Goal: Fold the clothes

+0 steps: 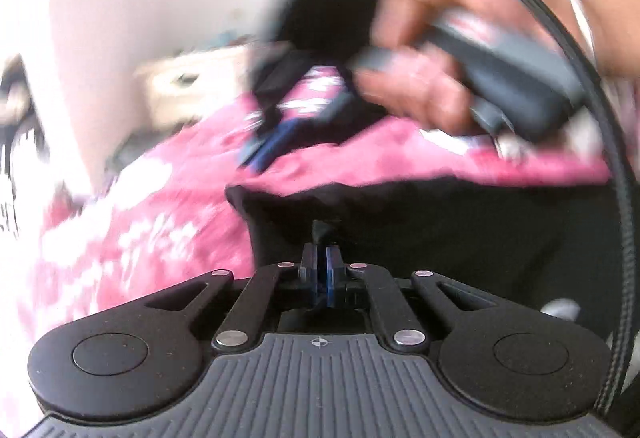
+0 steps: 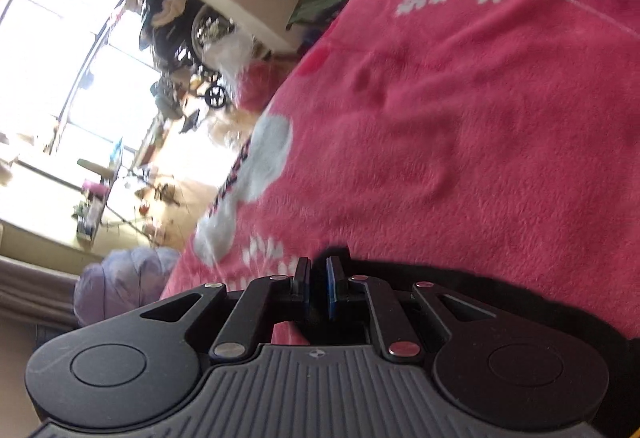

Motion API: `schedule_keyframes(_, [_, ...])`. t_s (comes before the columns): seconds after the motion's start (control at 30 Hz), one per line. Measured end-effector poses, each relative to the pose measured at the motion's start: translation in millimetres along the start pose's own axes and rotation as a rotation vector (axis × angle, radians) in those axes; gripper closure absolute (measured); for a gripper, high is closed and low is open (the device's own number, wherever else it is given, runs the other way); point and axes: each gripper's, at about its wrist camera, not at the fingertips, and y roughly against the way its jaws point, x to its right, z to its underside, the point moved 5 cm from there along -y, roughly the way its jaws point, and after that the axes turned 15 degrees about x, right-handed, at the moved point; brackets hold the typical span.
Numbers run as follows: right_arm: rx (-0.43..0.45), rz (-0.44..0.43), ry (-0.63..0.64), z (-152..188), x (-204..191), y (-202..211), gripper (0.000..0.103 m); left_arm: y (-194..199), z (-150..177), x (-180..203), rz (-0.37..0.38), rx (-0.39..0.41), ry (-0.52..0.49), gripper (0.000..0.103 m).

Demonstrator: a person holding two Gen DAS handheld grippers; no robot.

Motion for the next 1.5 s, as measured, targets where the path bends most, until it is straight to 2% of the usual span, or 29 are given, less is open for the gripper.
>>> schedule_keyframes(0.1, [0.046, -0.031, -0.07, -9, 1, 0, 0.094, 12, -6, -38, -0.065, 0.001, 0.27, 0.1])
schedule_keyframes(0.17, [0.064, -0.051, -0.098, -13, -2, -5, 0.094, 18, -2, -60, -0.131, 0.011, 0.416, 0.1])
schedule_keyframes(0.23, [0.057, -0.07, -0.084, -12, -11, -11, 0.094, 26, 2, -78, -0.194, 0.01, 0.52, 0.1])
schedule_keyframes(0.33, [0.004, -0.082, 0.031, -1, -30, -20, 0.091, 28, 13, -90, -0.225, -0.024, 0.609, 0.1])
schedule_keyframes(0.43, [-0.086, -0.038, 0.274, 18, -51, -27, 0.087, 28, 24, -91, -0.207, -0.036, 0.584, 0.1])
schedule_keyframes(0.53, [-0.123, 0.012, 0.528, 32, -73, -31, 0.084, 33, 24, -79, -0.168, -0.025, 0.532, 0.1])
schedule_keyframes(0.6, [-0.142, 0.011, 0.648, 41, -89, -31, 0.083, 29, 23, -68, -0.152, -0.001, 0.456, 0.1])
schedule_keyframes(0.7, [-0.188, 0.002, 0.821, 59, -108, -31, 0.076, 27, 21, -46, -0.12, 0.029, 0.27, 0.1])
schedule_keyframes(0.8, [-0.256, 0.04, 0.925, 76, -109, -31, 0.074, 27, 23, -27, -0.098, 0.036, 0.136, 0.1])
schedule_keyframes(1.0, [-0.337, 0.117, 1.048, 98, -90, -40, 0.07, 25, 26, -18, -0.09, 0.035, 0.062, 0.1])
schedule_keyframes(1.1, [-0.323, 0.12, 0.979, 96, -80, -43, 0.072, 23, 28, -16, -0.093, 0.032, 0.053, 0.1])
schedule_keyframes(1.17, [-0.287, 0.123, 0.887, 85, -76, -40, 0.092, 24, 27, -19, -0.098, 0.034, 0.07, 0.1])
schedule_keyframes(1.33, [-0.189, 0.079, 0.581, 49, -62, -21, 0.094, 30, 25, -31, -0.122, 0.043, 0.129, 0.1])
schedule_keyframes(1.5, [-0.067, -0.002, 0.22, 14, -46, -9, 0.095, 39, 23, -53, -0.175, 0.064, 0.252, 0.1])
